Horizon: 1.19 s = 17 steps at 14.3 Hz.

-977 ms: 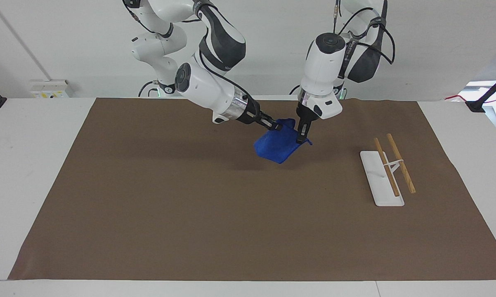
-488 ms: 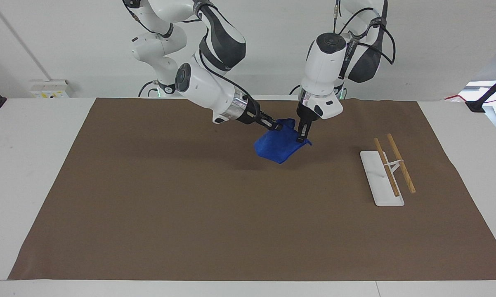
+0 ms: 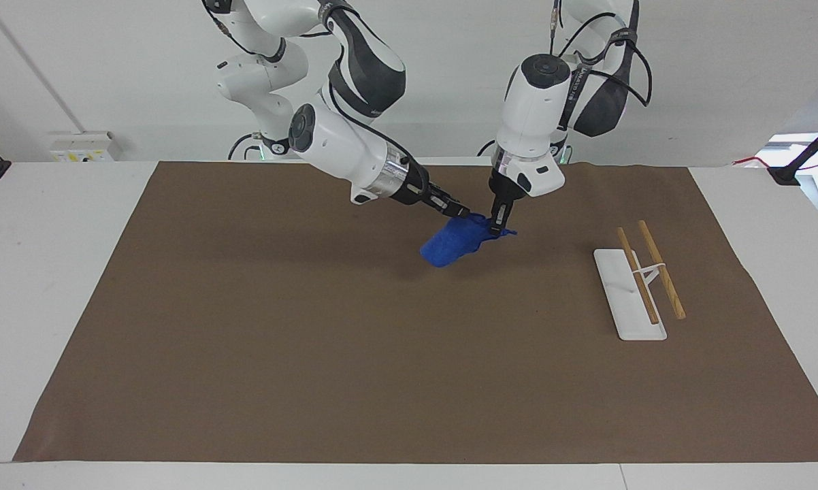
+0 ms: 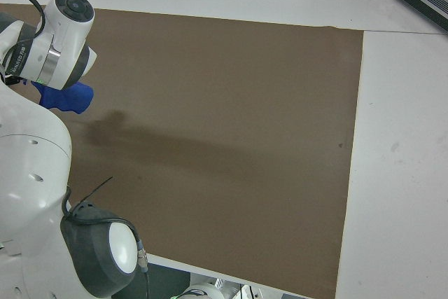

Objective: Right arm passes towel to left arm to hang
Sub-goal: 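Move the towel over the white rack while the right gripper withdraws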

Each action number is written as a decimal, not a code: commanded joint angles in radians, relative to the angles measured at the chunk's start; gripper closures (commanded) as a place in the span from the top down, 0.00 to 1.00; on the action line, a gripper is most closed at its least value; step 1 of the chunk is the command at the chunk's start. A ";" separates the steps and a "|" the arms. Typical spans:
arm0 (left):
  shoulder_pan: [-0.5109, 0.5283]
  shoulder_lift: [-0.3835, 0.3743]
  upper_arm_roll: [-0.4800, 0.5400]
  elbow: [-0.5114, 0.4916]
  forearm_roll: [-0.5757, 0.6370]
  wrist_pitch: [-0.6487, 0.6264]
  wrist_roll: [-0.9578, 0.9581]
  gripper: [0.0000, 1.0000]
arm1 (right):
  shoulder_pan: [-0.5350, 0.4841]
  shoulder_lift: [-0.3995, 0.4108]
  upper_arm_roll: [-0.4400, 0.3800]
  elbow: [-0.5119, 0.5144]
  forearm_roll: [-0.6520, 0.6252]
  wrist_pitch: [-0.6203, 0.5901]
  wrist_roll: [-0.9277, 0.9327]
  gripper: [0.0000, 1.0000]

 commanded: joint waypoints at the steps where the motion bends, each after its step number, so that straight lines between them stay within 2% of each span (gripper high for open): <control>1: -0.003 -0.010 -0.002 -0.007 0.048 -0.001 0.063 0.00 | 0.008 0.002 -0.002 0.009 -0.104 -0.001 -0.106 1.00; 3: -0.002 -0.013 -0.011 0.005 0.143 -0.036 0.091 0.00 | 0.007 -0.005 -0.002 0.012 -0.246 -0.002 -0.166 1.00; 5: 0.013 -0.027 -0.007 0.006 0.165 -0.100 0.191 0.00 | -0.006 -0.022 -0.008 0.012 -0.387 -0.012 -0.218 1.00; 8: 0.104 -0.028 -0.002 0.063 0.215 -0.156 0.303 0.00 | -0.080 -0.062 -0.011 0.015 -0.640 -0.045 -0.255 1.00; 10: 0.139 -0.033 0.053 0.078 0.220 -0.168 0.424 0.00 | -0.145 -0.093 -0.011 0.022 -0.776 -0.138 -0.371 1.00; 13: 0.141 -0.042 0.168 0.077 0.222 -0.162 0.612 0.00 | -0.286 -0.152 -0.014 0.051 -0.908 -0.324 -0.632 1.00; 15: 0.144 -0.038 0.235 0.079 0.225 -0.142 0.710 0.00 | -0.387 -0.180 -0.014 0.124 -0.950 -0.436 -0.779 1.00; 17: 0.145 -0.030 0.309 0.080 0.225 -0.064 0.834 0.01 | -0.468 -0.179 -0.014 0.247 -0.973 -0.586 -0.890 1.00</control>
